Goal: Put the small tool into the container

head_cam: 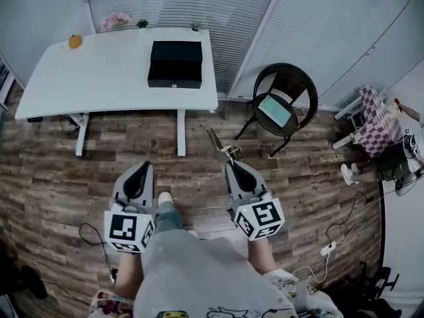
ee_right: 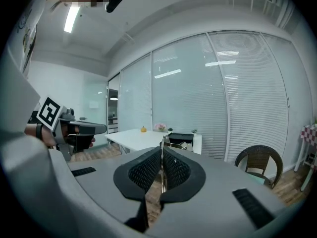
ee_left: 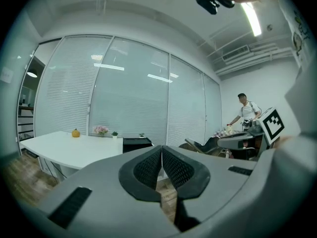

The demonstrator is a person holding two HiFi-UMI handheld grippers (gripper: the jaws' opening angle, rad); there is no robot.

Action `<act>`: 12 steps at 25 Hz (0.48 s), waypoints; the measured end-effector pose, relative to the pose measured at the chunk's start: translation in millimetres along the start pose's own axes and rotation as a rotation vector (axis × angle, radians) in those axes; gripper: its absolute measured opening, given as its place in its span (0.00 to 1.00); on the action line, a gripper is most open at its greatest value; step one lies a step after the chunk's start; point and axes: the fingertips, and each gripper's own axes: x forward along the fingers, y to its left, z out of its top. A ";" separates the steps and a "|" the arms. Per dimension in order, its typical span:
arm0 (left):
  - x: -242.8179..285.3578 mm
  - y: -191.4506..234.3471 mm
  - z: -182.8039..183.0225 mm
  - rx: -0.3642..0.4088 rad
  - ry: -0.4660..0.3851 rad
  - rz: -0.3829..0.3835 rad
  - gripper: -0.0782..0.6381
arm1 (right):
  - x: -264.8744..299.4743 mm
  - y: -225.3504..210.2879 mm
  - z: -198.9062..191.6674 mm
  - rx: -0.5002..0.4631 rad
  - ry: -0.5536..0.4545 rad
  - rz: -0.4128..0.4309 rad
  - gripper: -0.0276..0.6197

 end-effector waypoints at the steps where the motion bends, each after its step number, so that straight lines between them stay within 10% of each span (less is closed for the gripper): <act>1: 8.1 8.9 4.0 0.003 -0.004 -0.001 0.12 | 12.0 -1.3 4.2 -0.002 -0.002 -0.002 0.05; 12: 69.9 107.4 17.4 0.000 0.002 -0.018 0.12 | 125.7 7.7 27.2 -0.014 0.021 -0.023 0.05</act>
